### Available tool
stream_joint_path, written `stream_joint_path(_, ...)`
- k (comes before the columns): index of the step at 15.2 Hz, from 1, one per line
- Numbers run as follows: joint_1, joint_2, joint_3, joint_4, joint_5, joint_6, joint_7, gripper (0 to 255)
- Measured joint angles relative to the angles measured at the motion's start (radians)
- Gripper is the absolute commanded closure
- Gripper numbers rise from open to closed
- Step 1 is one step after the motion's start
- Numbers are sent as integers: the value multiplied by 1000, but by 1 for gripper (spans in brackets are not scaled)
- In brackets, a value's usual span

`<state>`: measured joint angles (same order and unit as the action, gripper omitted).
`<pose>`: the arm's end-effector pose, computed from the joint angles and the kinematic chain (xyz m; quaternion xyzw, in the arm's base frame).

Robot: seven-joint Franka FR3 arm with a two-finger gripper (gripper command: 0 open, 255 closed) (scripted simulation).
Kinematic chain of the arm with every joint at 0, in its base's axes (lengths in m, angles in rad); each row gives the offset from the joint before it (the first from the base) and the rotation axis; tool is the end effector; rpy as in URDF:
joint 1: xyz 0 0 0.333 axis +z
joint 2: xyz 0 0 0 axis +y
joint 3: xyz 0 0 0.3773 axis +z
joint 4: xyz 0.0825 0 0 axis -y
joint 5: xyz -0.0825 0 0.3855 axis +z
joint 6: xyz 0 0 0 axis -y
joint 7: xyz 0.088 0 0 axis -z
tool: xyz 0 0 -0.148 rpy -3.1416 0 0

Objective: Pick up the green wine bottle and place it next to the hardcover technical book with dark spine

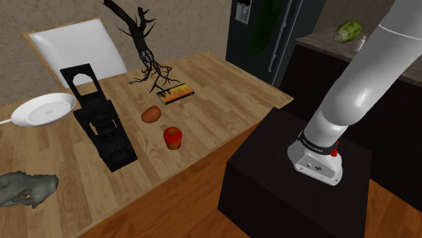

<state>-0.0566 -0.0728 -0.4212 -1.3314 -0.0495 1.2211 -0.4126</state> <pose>0.4181 -0.2396 0.7577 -0.9989 0.0397 0.0236 0.0017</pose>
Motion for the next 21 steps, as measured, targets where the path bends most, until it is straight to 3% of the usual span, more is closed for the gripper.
stream_joint_path(10, 91, -80, 128, -302, -3, 219, 232, 255)
stream_joint_path(21, 174, -18, 233, -454, 33, 428, 425, 255)
